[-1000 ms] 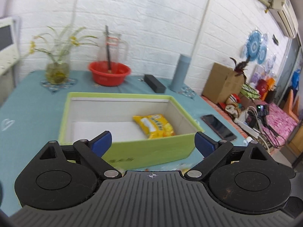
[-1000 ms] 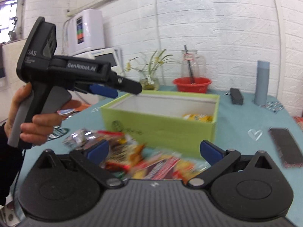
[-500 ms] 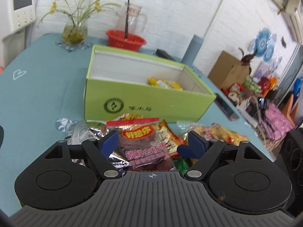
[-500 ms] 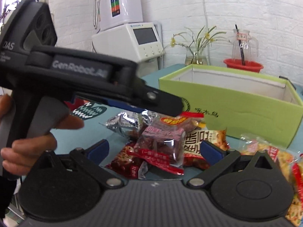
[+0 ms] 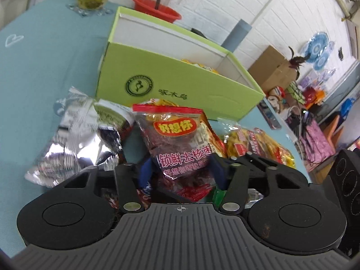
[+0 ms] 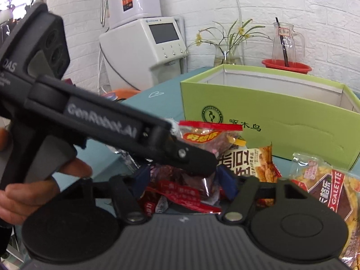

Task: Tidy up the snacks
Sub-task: 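Grasp the red-labelled pastry bag with the left tool and lift it over the box, then release the pastry bag into the box and reach toward the cookie bag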

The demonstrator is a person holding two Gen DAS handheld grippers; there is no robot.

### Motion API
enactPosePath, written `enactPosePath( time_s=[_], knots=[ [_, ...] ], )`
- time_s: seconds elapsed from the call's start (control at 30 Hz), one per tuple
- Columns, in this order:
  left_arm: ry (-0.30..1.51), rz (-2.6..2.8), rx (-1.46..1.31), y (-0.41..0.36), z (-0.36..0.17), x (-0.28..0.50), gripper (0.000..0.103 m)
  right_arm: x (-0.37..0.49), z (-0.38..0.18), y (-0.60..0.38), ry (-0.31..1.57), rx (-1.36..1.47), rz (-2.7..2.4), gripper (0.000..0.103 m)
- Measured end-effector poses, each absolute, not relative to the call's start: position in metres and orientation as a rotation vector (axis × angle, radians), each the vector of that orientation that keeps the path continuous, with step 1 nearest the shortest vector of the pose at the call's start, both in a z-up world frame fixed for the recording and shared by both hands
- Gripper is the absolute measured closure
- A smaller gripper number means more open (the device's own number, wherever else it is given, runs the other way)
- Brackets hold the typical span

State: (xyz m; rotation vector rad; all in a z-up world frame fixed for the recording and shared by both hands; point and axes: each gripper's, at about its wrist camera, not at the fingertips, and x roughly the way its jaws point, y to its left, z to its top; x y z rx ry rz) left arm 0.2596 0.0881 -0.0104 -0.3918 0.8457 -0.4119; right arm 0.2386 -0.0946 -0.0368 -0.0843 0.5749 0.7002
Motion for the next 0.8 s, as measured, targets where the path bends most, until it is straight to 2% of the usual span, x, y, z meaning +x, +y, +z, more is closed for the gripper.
enactPosePath(
  time_s=[0.1, 0.27, 0.47, 0.67, 0.8],
  knots=[
    [0.81, -0.433, -0.367, 0.083, 0.004, 0.246, 0.071, 0.228, -0.028, -0.103, 0.547, -0.058, 0.704, 0.04],
    [0.73, -0.464, -0.336, 0.073, 0.04, 0.25, 0.069, 0.225, 0.0, -0.109, 0.439, -0.097, 0.673, 0.04],
    [0.689, -0.447, -0.276, 0.077, 0.082, 0.341, 0.069, 0.321, 0.037, -0.104, 0.409, -0.109, 0.666, 0.039],
    [0.767, -0.365, -0.314, 0.104, 0.053, 0.42, 0.068, 0.411, 0.024, -0.085, 0.544, -0.09, 0.678, 0.039],
    [0.79, -0.316, -0.315, 0.117, 0.03, 0.438, 0.065, 0.435, 0.004, -0.07, 0.625, -0.103, 0.68, 0.03]
  ],
)
